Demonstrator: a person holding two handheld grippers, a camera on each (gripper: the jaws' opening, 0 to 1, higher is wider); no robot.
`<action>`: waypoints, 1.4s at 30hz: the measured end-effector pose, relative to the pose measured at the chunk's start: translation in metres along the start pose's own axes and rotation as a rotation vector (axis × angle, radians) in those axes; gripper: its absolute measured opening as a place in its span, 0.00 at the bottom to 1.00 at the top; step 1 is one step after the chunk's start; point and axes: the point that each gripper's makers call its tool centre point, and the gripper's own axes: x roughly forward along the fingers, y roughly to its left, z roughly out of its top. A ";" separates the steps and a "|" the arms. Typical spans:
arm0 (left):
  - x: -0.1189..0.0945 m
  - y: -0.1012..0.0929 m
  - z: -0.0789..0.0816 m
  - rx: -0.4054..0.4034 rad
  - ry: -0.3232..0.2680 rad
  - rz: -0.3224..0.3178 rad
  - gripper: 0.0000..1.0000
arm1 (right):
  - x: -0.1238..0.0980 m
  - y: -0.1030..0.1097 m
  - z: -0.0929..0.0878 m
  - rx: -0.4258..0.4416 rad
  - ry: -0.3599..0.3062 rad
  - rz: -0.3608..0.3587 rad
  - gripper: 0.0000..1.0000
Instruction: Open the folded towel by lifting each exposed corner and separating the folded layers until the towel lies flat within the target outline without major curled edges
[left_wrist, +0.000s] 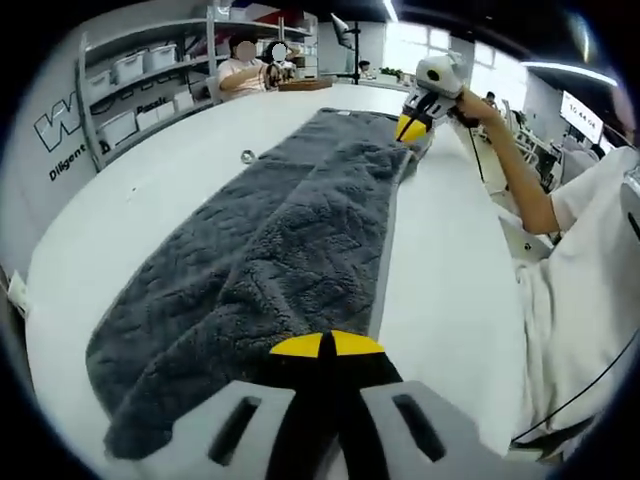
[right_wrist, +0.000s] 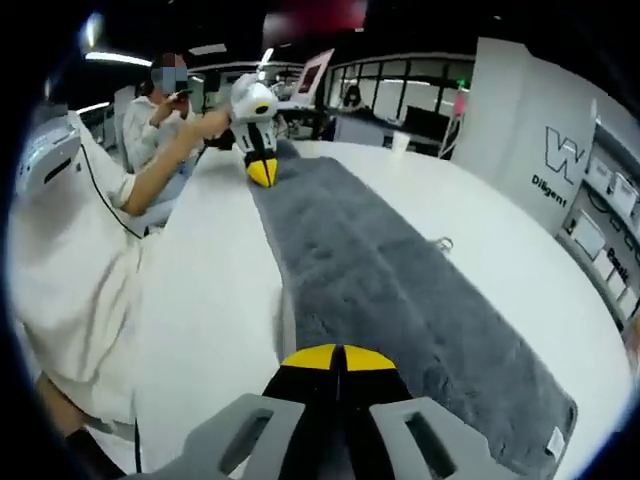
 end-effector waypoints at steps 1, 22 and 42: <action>0.000 0.000 0.000 -0.010 0.000 -0.001 0.01 | 0.003 0.001 0.003 -0.007 0.000 -0.001 0.00; -0.004 -0.005 -0.006 -0.004 -0.002 -0.027 0.01 | 0.040 0.022 -0.017 -0.083 0.126 0.093 0.00; -0.009 -0.019 -0.012 0.014 0.035 -0.052 0.01 | 0.032 0.031 -0.020 -0.053 0.127 0.127 0.00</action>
